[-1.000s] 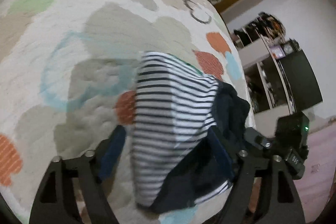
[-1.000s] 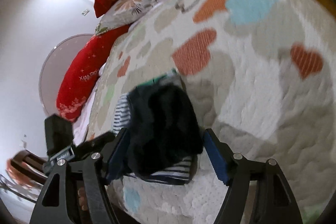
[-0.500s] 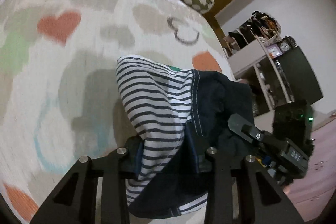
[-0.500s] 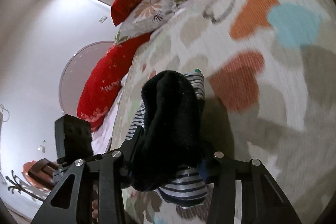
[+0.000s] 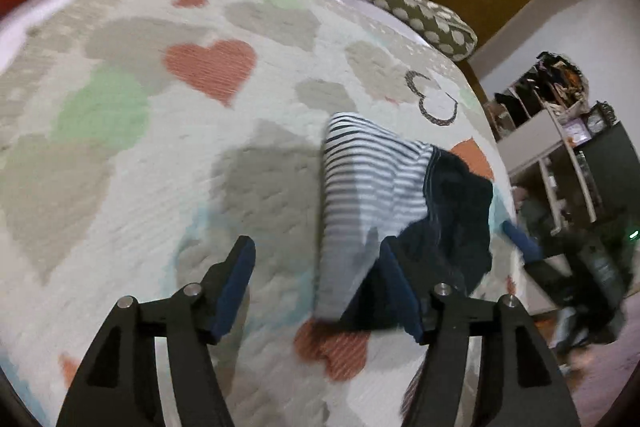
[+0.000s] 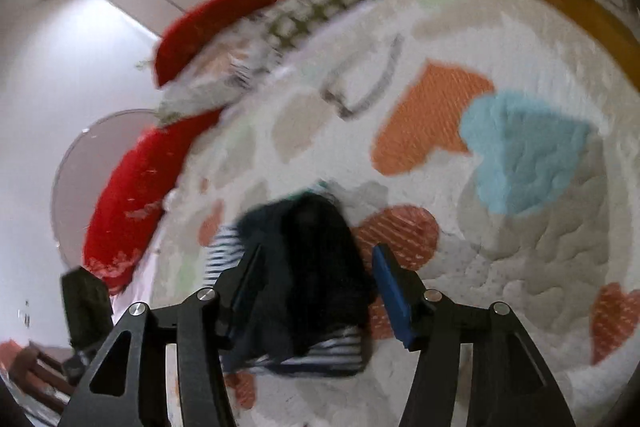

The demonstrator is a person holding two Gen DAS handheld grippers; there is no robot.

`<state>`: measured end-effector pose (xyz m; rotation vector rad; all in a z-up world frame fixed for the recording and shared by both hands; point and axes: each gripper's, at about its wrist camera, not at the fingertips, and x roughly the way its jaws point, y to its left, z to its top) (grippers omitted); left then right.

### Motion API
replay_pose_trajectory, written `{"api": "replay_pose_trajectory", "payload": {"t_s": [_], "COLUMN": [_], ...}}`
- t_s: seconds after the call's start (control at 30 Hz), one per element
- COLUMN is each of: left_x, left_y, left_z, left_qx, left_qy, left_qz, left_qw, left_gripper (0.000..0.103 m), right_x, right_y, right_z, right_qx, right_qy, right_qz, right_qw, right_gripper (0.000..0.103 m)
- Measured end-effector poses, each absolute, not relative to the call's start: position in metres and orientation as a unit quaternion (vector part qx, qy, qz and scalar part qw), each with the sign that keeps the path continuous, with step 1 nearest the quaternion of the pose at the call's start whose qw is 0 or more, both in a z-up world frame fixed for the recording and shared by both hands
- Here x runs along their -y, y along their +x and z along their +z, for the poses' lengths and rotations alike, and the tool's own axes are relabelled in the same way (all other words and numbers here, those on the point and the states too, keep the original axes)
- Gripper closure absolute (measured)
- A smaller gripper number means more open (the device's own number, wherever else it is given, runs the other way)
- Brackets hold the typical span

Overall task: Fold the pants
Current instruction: 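Lower the folded pants onto the quilt and open both tools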

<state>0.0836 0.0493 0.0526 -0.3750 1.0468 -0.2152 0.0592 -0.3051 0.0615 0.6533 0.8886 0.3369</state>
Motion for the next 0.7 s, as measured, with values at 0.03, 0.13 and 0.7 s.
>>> {"api": "replay_pose_trajectory", "payload": {"t_s": [0.03,0.13,0.7], "left_x": [-0.05,-0.054,-0.034], "left_y": [0.075,0.048,-0.054], "left_z": [0.055,0.058,0.102], "left_qx": [-0.491,-0.48,-0.379], "left_qy": [-0.174,-0.166,-0.074], "left_qz": [-0.098,-0.076,-0.002], "left_qw": [0.848,0.858,0.923], "left_gripper": [0.037,0.033,0.027], "right_x": [0.303,0.28,0.281], "right_y": [0.053,0.041,-0.045], "right_z": [0.071,0.084,0.058], "right_qx": [-0.407,-0.403,-0.41], "right_qy": [0.308,0.301,0.309], "right_qz": [0.171,0.229,0.156], "right_qw": [0.843,0.834,0.844], "right_gripper": [0.042,0.042,0.038]}}
